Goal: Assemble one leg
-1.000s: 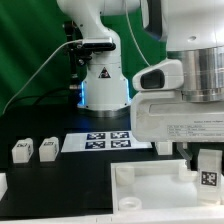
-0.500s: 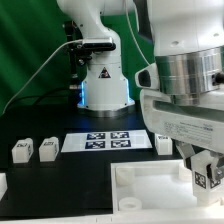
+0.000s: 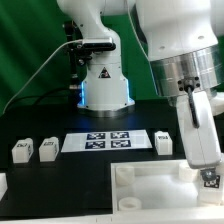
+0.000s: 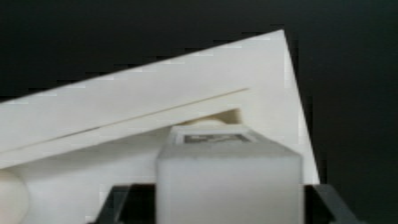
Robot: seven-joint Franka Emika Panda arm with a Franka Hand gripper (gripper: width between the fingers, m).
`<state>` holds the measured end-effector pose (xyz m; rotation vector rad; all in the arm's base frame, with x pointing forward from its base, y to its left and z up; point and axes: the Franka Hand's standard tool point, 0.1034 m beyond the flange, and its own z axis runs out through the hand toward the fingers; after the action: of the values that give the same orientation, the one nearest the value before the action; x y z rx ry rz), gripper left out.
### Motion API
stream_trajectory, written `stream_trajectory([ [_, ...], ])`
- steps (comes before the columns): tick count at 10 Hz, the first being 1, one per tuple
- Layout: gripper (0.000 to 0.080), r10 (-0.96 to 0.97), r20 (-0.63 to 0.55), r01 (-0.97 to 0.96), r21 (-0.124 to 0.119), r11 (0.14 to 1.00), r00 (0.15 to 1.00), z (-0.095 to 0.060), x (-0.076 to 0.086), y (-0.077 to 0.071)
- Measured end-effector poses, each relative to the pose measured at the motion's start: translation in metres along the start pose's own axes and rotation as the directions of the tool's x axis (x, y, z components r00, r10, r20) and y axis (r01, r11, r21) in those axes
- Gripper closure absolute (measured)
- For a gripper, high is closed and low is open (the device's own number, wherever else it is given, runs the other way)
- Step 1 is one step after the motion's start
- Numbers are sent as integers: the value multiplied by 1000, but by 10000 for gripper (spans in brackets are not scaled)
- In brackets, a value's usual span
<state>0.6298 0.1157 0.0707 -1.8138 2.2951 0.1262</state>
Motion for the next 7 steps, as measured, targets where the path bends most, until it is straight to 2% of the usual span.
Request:
stream_trajectory([
  [1,488,-18,0,18,0,1000,1000,0,0,0],
  [2,309,-55,0,55,-1,998,998,0,0,0],
  [3,309,-88,-1,88,-3,996,996,1,0,1],
  [4,185,-228,-6,228,-11,974,974,1,-1,3],
  [5,157,-382,-12,382,-17,924,924,2,-4,4],
  [7,152,-615,-16,614,-25,789,789,2,-5,4],
])
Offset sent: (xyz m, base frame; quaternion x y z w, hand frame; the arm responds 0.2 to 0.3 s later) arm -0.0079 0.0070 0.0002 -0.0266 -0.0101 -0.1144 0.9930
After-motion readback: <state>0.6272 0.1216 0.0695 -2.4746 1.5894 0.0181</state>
